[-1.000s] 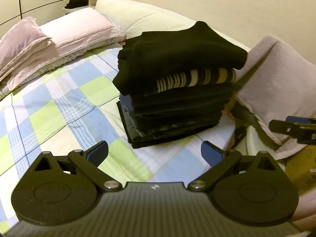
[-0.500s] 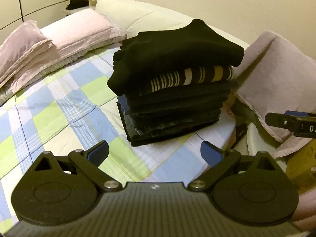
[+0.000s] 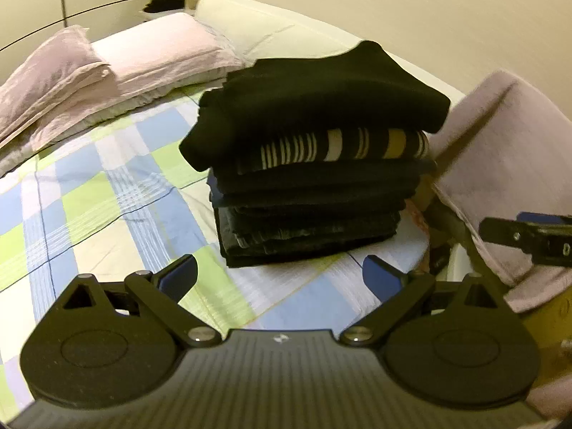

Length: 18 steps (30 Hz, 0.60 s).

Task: Fold clothes

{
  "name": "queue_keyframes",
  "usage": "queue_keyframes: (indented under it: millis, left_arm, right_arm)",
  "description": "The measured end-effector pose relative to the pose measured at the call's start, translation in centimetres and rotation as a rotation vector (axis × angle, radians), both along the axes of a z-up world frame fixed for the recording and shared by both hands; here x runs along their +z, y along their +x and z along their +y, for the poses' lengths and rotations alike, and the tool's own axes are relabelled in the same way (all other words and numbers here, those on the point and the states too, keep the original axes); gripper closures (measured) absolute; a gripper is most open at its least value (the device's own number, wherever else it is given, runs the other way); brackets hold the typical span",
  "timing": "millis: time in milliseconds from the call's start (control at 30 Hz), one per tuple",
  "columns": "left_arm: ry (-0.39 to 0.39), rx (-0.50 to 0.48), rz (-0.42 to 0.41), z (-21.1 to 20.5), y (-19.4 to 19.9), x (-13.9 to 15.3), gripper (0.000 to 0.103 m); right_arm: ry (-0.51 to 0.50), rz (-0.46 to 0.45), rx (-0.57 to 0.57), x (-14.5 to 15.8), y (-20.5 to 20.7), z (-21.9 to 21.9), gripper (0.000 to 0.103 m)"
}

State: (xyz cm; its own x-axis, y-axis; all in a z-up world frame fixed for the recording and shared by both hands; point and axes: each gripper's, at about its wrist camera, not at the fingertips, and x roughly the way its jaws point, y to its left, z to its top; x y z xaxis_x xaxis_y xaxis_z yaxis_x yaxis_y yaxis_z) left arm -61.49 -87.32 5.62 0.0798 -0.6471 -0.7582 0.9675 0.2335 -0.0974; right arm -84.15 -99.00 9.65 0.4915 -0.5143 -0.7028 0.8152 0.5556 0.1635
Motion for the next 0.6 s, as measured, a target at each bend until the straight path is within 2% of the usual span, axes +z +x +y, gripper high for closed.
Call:
queue_keyframes:
  millis: [233,600]
  left_arm:
    - [-0.013,0.040,-0.032,-0.3,-1.0,0.2,0.006]
    - [-0.003,0.005,-0.052,-0.3,-2.1,0.0,0.005]
  right_arm:
    - [-0.023,0.010,0.028,0.3,-0.1,0.0,0.012]
    - [-0.008,0.036,0.024,0.0,-0.3,0.0,0.012]
